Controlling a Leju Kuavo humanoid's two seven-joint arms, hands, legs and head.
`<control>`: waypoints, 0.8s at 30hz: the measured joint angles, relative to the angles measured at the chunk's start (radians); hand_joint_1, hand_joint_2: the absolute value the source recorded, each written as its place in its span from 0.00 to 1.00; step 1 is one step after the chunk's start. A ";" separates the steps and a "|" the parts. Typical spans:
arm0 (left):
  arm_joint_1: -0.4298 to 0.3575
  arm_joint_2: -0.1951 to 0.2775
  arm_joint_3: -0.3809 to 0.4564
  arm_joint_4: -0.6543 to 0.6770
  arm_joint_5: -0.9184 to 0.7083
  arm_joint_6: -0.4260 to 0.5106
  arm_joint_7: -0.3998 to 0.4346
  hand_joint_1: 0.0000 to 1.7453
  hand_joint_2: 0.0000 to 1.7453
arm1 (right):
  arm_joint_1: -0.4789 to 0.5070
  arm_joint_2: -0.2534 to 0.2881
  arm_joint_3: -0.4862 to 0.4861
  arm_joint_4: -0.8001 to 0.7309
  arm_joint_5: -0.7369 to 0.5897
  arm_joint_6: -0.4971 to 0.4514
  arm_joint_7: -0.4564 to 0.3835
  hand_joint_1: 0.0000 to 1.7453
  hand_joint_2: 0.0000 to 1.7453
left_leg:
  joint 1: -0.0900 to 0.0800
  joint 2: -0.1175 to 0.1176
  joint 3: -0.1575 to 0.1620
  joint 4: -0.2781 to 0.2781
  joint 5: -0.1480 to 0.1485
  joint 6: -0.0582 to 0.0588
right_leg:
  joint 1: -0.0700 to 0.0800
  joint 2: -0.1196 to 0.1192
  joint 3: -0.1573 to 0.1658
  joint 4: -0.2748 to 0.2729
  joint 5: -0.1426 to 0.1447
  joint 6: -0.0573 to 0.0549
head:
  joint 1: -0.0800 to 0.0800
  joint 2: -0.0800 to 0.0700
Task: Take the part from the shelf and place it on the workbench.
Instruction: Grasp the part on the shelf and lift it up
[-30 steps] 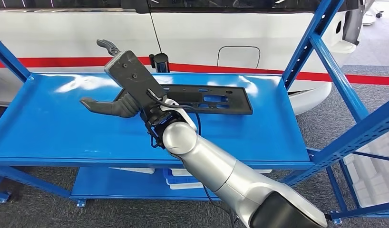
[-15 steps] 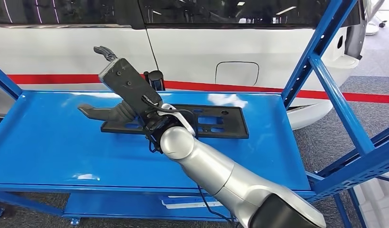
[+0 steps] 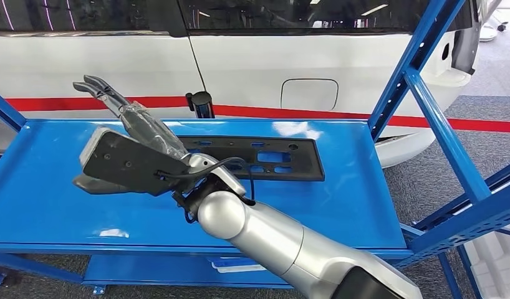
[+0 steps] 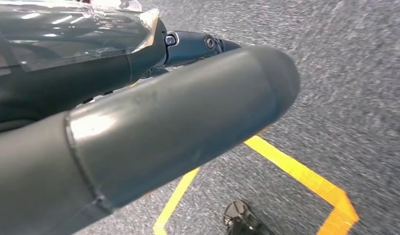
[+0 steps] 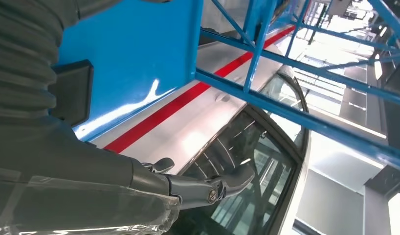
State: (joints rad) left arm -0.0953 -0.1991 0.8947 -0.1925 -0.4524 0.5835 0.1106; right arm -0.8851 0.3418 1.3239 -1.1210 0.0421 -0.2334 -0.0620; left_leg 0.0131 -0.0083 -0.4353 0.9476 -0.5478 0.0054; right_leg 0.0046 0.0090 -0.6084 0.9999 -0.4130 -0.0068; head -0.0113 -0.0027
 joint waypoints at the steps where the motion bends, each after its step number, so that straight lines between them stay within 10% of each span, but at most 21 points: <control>1: 0.000 -0.002 0.000 0.000 -0.003 0.003 0.007 0.00 0.00 | 0.012 0.000 0.003 -0.013 0.024 0.013 0.003 0.00 1.00 | -0.001 0.000 0.000 0.000 0.000 0.000 | -0.001 0.000 0.000 0.000 0.000 0.000 | 0.000 0.000; 9: 0.002 -0.008 -0.007 0.000 -0.019 -0.009 0.010 0.00 0.00 | 0.120 0.000 0.037 -0.069 0.284 0.107 0.044 0.00 1.00 | -0.002 0.000 0.000 0.000 -0.001 -0.002 | -0.002 0.000 0.000 -0.001 0.000 0.000 | 0.000 0.000; 24: 0.004 -0.005 -0.023 0.000 -0.037 -0.057 -0.031 0.00 0.00 | 0.148 -0.001 0.047 0.267 0.595 -0.065 0.242 0.00 1.00 | -0.003 0.001 0.000 0.000 -0.002 -0.002 | -0.003 0.000 0.000 -0.001 0.000 0.000 | 0.000 0.000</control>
State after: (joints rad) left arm -0.0917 -0.2045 0.8721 -0.1926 -0.4894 0.5261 0.0797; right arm -0.7371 0.3407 1.3712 -0.8538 0.6376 -0.2980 0.1802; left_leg 0.0102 -0.0076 -0.4354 0.9480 -0.5494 0.0035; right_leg 0.0016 0.0094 -0.6086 0.9985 -0.4130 -0.0066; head -0.0114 -0.0027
